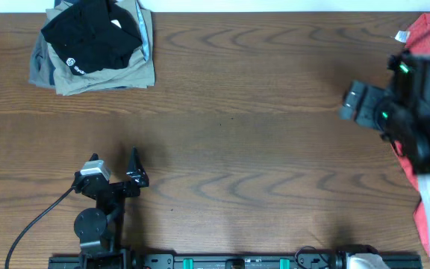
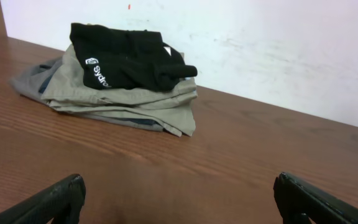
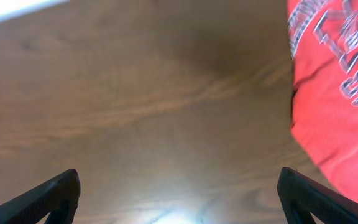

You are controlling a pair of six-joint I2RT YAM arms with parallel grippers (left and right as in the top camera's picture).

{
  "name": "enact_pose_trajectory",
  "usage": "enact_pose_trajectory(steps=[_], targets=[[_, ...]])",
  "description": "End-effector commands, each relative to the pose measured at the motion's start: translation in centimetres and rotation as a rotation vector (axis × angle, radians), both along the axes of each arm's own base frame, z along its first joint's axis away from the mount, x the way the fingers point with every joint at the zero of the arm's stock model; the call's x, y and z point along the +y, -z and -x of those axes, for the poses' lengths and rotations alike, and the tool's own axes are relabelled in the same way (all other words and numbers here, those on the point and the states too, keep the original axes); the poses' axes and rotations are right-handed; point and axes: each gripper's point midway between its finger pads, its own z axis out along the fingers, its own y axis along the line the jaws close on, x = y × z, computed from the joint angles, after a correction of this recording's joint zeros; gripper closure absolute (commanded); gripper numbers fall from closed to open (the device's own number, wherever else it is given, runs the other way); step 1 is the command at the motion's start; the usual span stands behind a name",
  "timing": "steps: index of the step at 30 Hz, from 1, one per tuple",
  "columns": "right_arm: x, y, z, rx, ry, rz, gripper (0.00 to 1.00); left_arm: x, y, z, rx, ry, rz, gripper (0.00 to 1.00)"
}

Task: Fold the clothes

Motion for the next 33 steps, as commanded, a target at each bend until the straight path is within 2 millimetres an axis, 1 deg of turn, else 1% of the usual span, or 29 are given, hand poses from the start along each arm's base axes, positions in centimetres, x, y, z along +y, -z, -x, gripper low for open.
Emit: enact_pose_trajectory(steps=[1,4,7,10,12,15,18,20,23,26,30,33], targets=[[-0.1,-3.5,2.5,-0.121,-0.008,0.016,0.01,0.2,1.6,0.0,0.035,-0.010,0.009,0.02],[-0.3,-5.7,4.8,-0.217,-0.007,0.012,0.01,0.2,1.6,0.0,0.035,-0.010,0.009,0.02],[-0.4,-7.4,6.9,-0.323,-0.003,0.008,0.01,0.2,1.6,0.0,0.035,-0.010,0.009,0.02],[-0.5,-7.5,8.6,-0.410,-0.003,-0.003,0.01,0.2,1.6,0.0,0.035,-0.010,0.009,0.02],[-0.4,-6.6,9.7,-0.449,-0.007,-0.013,0.01,0.2,1.6,0.0,0.035,-0.010,0.009,0.02],[-0.2,-4.0,11.3,-0.497,-0.020,-0.032,0.01,0.2,1.6,0.0,0.035,-0.010,0.009,0.02],[0.1,-1.4,12.1,-0.561,-0.035,-0.040,0.01,0.2,1.6,0.0,0.035,-0.010,0.009,0.02],[0.1,0.0,12.1,-0.615,-0.036,-0.039,0.01,0.2,1.6,0.0,0.035,-0.010,0.009,0.02],[0.3,1.9,11.6,-0.709,-0.052,-0.045,0.01,0.2,1.6,0.0,0.035,-0.011,0.009,0.02],[1.0,3.3,10.9,-0.795,-0.087,-0.059,0.01,0.2,1.6,0.0,0.035,-0.010,0.009,0.02],[1.5,5.3,8.9,-0.841,-0.104,-0.104,0.01,0.2,1.6,0.0,0.035,-0.010,0.009,0.02],[1.5,6.2,7.9,-0.880,-0.089,-0.139,0.01,0.2,1.6,0.0,0.035,-0.010,0.009,0.02]])
